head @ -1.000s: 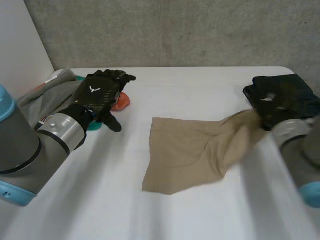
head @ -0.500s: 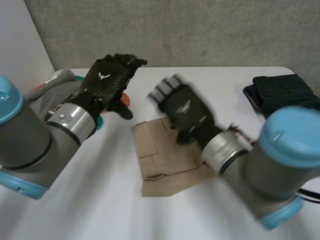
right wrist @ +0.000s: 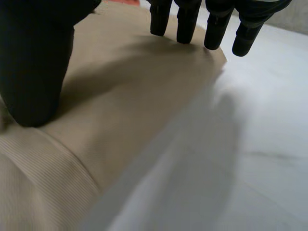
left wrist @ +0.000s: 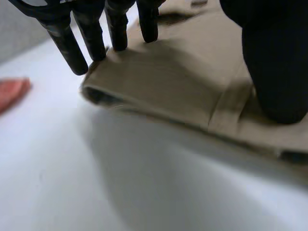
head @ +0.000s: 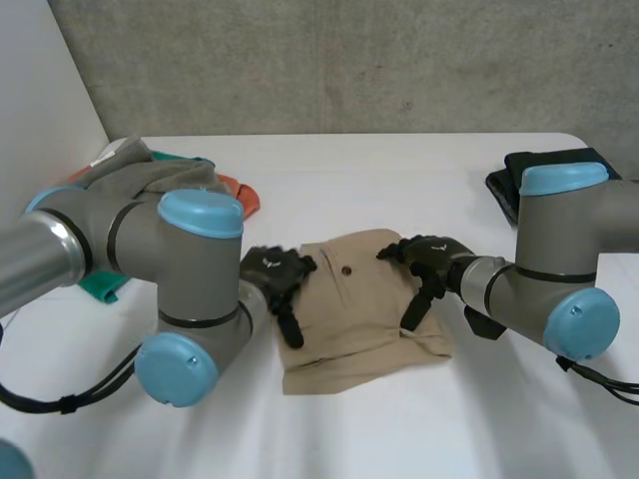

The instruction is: Fold the laundry.

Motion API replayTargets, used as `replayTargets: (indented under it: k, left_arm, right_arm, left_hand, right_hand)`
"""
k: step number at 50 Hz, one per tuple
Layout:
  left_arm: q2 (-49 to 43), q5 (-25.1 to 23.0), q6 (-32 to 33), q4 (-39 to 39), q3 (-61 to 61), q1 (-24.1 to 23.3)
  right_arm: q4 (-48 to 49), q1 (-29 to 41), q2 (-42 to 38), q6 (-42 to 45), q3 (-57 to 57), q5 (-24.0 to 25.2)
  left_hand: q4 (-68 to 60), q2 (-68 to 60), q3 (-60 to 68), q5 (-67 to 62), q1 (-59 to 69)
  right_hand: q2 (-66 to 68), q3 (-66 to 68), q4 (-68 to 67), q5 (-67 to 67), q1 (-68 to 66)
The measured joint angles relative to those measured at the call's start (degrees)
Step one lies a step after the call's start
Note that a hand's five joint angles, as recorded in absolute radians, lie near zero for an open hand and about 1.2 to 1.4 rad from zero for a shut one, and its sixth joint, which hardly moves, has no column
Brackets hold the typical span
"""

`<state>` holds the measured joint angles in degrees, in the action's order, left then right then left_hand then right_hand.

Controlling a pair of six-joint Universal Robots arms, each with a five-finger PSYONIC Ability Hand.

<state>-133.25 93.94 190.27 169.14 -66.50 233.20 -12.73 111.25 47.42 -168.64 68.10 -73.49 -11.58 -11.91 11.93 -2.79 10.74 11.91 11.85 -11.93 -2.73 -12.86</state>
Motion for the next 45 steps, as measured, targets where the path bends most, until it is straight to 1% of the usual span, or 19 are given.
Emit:
replayTargets:
  k: [2, 3, 6, 9, 14, 18, 19, 20, 22, 23, 25, 26, 27, 28, 30, 33, 37, 40, 45]
  left_arm:
    - [0.0, -0.13, -0.07, -1.88, -0.01, 0.6]
    - [0.85, -0.99, -0.14, -3.26, -0.42, 1.23]
    - [2.97, -2.84, -0.23, -4.15, -1.32, 1.94]
    - [7.08, -5.58, -0.49, -3.63, -2.67, 2.76]
    - [18.73, -11.15, -2.25, 1.91, -5.45, 5.29]
    - [25.18, -16.25, -4.56, 4.83, -6.62, 7.62]
    - [26.74, -18.5, -5.39, 5.13, -6.79, 8.38]
    - [27.61, -20.1, -5.94, 5.18, -6.89, 8.86]
    - [30.08, -26.63, -7.82, 4.44, -7.11, 10.51]
    - [30.67, -28.86, -8.36, 3.98, -7.16, 10.96]
    - [32.2, -36.79, -9.89, 1.83, -7.39, 12.35]
    - [32.4, -38.13, -10.1, 1.41, -7.44, 12.54]
    - [33.03, -42.89, -10.71, -0.2, -7.68, 13.17]
    - [33.41, -46.04, -11.0, -1.38, -7.93, 13.5]
    - [34.06, -50.72, -11.24, -3.29, -8.62, 13.82]
    - [34.99, -55.04, -10.97, -5.15, -10.17, 13.66]
    - [35.9, -55.87, -10.0, -5.17, -12.08, 12.77]
    - [36.67, -54.68, -9.0, -4.06, -13.85, 11.7]
    - [37.99, -50.34, -7.9, -0.52, -17.05, 10.0]
  right_arm:
    - [-0.83, -0.06, 0.13, 2.74, -0.4, -1.42]
    - [-0.87, -0.02, 1.42, 5.75, 0.04, -2.89]
    - [-0.21, 0.14, 3.65, 8.98, 1.19, -4.28]
    - [3.45, 1.06, 8.82, 12.76, 4.95, -5.53]
    - [18.79, 5.52, 22.54, 19.45, 19.35, -6.98]
    - [29.46, 9.02, 29.06, 23.35, 29.82, -7.58]
    - [30.45, 9.39, 29.54, 23.7, 30.85, -7.64]
    - [33.31, 10.62, 30.86, 24.68, 34.34, -7.76]
    - [36.63, 12.5, 31.88, 25.65, 39.32, -7.96]
    - [37.38, 13.1, 31.88, 25.78, 40.83, -8.03]
    - [38.97, 14.61, 31.02, 25.5, 44.61, -8.48]
    - [39.21, 14.83, 30.76, 25.35, 45.11, -8.58]
    - [39.96, 15.41, 29.7, 24.69, 46.54, -8.97]
    - [40.83, 15.84, 28.52, 23.9, 47.51, -9.35]
    - [42.95, 16.36, 26.06, 22.37, 48.6, -10.17]
    - [47.42, 16.65, 22.02, 20.56, 48.8, -11.47]
    - [52.68, 16.64, 17.43, 20.16, 47.31, -12.74]
    - [56.17, 16.54, 13.72, 20.92, 45.06, -13.75]
    - [59.47, 16.4, 8.08, 22.77, 39.5, -15.71]
  left_hand:
    - [0.0, 0.76, -0.23, 0.0, -0.71]
    - [0.0, 2.02, -0.4, 0.0, -1.49]
    - [0.0, 2.14, -0.4, 0.0, -1.7]
    - [0.0, 2.14, -0.4, 0.01, -1.69]
    - [0.0, 2.14, -0.4, 0.01, -1.7]
    - [0.0, 2.14, -0.4, 0.01, -1.69]
    - [0.0, 2.14, -0.4, 0.01, -1.69]
    - [0.0, 2.14, -0.4, 0.01, -1.69]
    - [0.0, 2.14, -0.4, 0.01, -1.69]
    - [0.0, 2.14, -0.4, 0.01, -1.69]
    - [0.0, 2.14, -0.4, 0.01, -1.69]
    - [0.0, 2.14, -0.4, 0.01, -1.69]
    - [0.0, 2.14, -0.4, 0.01, -1.7]
    - [0.0, 2.14, -0.4, 0.01, -1.7]
    - [0.0, 2.14, -0.4, 0.01, -1.7]
    - [0.0, 2.14, -0.4, 0.01, -1.7]
    - [0.0, 2.14, -0.4, 0.01, -1.7]
    - [0.0, 2.14, -0.4, 0.01, -1.7]
    - [0.0, 2.14, -0.4, 0.01, -1.69]
  right_hand:
    - [0.0, 0.0, 0.0, 0.0, 0.0]
    - [0.0, 0.0, 0.0, 0.0, 0.0]
    - [0.0, 0.0, 0.0, 0.0, 0.0]
    - [0.0, 0.0, 0.0, 0.01, 0.0]
    - [0.0, 0.0, 0.0, 0.01, 0.0]
    - [0.0, 0.0, 0.0, 0.0, 0.0]
    - [0.0, 0.0, 0.0, 0.0, 0.0]
    - [0.0, 0.0, 0.0, 0.01, 0.0]
    - [0.0, 0.0, 0.0, 0.01, 0.0]
    - [0.0, 0.0, 0.0, 0.01, 0.0]
    - [0.0, 0.0, 0.0, 0.0, 0.0]
    - [0.0, 0.0, 0.0, 0.0, 0.0]
    - [0.0, 0.0, 0.0, 0.0, 0.0]
    - [0.0, 0.0, 0.0, 0.0, 0.0]
    - [0.0, 0.0, 0.0, 0.01, 0.0]
    - [0.0, 0.0, 0.0, 0.01, 0.01]
    - [0.0, 0.0, 0.0, 0.01, 0.0]
    - [0.0, 1.07, -1.08, -0.62, 0.0]
    - [0.13, 1.08, -1.08, -0.15, 0.0]
